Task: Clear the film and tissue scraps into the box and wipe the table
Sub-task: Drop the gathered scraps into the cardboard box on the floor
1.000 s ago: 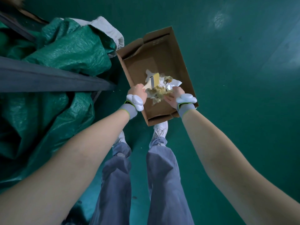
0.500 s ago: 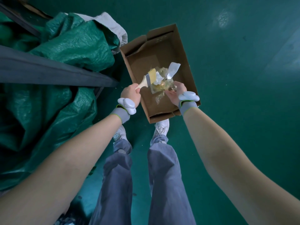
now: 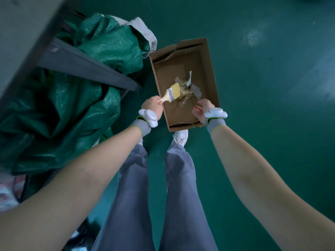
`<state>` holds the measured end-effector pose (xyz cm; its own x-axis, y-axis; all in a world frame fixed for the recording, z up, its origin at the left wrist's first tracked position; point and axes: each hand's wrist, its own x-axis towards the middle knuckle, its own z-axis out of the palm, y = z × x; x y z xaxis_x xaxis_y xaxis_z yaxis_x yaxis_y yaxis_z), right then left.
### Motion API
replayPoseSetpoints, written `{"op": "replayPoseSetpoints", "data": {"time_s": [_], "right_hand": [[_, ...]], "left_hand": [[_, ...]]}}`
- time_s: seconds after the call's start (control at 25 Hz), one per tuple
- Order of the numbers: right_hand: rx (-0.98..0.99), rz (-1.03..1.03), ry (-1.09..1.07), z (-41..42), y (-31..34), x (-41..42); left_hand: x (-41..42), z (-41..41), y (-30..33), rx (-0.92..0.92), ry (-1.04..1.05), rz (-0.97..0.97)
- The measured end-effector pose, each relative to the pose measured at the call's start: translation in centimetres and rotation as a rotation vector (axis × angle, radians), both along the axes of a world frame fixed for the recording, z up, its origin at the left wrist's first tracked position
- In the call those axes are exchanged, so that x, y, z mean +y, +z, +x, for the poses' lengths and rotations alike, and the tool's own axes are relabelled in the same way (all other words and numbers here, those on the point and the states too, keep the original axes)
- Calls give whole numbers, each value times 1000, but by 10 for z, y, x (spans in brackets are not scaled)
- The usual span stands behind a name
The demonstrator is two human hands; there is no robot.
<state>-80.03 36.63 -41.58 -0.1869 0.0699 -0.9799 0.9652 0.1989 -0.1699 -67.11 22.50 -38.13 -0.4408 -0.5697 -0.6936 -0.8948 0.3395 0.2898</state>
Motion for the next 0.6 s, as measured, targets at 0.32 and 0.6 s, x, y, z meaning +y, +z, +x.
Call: {"op": "replayPoseSetpoints", "data": {"time_s": [0.32,0.6], "right_hand": [[151,144,388,28,149,4],[350,50,656,73,249,-24]], "left_hand": [[20,70,159,89,157,-51],[17,131,278,270,240,-84]]}}
